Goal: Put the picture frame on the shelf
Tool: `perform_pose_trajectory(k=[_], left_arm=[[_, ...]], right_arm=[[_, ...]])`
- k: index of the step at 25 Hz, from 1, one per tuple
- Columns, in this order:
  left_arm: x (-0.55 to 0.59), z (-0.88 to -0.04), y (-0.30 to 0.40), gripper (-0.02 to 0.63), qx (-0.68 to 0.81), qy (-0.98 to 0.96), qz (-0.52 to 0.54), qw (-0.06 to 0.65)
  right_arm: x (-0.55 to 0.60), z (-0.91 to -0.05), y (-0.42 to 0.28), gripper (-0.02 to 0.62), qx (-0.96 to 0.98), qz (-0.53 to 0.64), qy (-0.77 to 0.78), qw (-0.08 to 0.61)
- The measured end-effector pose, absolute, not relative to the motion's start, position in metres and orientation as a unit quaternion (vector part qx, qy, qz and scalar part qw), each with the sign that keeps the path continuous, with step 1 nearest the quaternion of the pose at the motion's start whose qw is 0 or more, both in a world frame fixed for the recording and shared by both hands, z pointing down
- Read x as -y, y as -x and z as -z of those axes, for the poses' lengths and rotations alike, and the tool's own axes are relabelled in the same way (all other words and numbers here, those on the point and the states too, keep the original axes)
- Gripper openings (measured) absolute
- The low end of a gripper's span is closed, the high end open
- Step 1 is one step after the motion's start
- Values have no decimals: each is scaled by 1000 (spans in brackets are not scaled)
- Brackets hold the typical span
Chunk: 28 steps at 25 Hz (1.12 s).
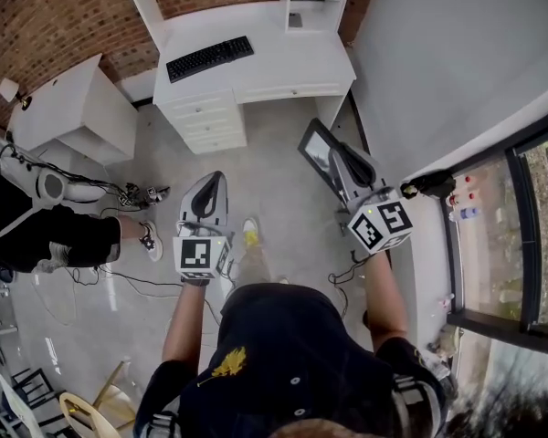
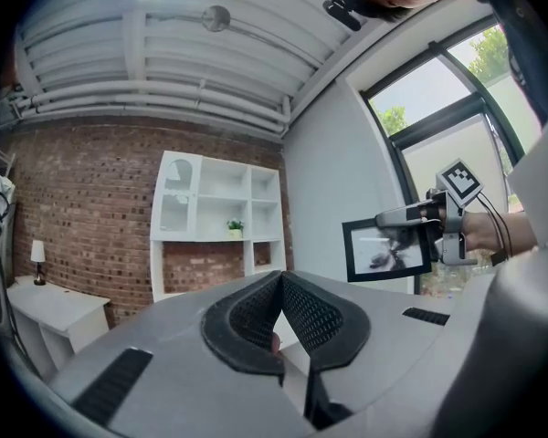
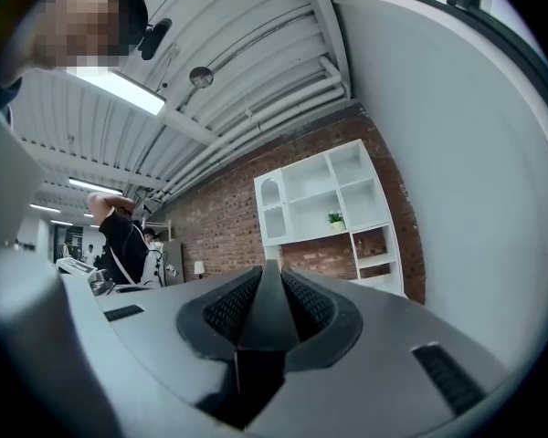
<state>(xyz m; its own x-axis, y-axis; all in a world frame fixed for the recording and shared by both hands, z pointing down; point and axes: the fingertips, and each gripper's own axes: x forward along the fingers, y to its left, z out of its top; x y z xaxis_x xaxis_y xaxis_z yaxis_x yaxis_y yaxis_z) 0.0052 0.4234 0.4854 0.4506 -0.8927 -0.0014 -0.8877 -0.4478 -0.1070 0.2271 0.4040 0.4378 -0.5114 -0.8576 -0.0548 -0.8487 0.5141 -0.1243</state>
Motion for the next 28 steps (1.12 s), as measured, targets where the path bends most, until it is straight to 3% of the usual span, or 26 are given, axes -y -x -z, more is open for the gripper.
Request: perform_pose_trajectory(k=[28], left_arm=[[-168, -455, 108, 18, -520, 851, 1, 68]], right_arm=[[-165, -414, -109, 66, -868, 31, 493, 53]])
